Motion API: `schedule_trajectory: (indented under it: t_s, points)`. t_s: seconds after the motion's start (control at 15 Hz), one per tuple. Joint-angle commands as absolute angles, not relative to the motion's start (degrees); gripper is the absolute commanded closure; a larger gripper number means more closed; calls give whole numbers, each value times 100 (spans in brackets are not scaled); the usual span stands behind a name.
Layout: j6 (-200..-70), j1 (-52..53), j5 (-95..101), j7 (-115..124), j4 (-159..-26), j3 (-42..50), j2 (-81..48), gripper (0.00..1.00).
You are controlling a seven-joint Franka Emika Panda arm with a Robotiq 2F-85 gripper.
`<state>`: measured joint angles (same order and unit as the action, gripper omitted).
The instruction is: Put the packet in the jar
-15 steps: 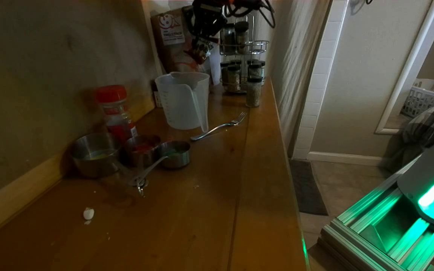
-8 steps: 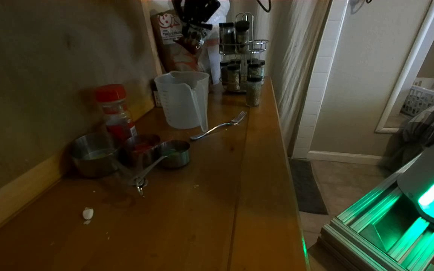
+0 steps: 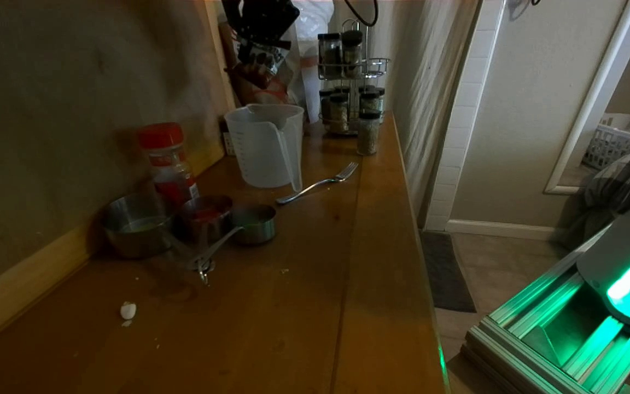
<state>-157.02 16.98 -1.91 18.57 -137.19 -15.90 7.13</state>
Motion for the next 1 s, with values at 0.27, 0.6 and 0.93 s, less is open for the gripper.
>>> schedule_trajectory:
  t_s: [0.27, 0.6, 0.93]
  points:
    - [-15421, 1681, -475, 1697, -13803, -1688, 817, 82]
    - [-15386, 1680, -475, 1691, -13812, -1689, 848, 82]
    - [-15386, 1680, -475, 1690, -13815, -1689, 848, 82]
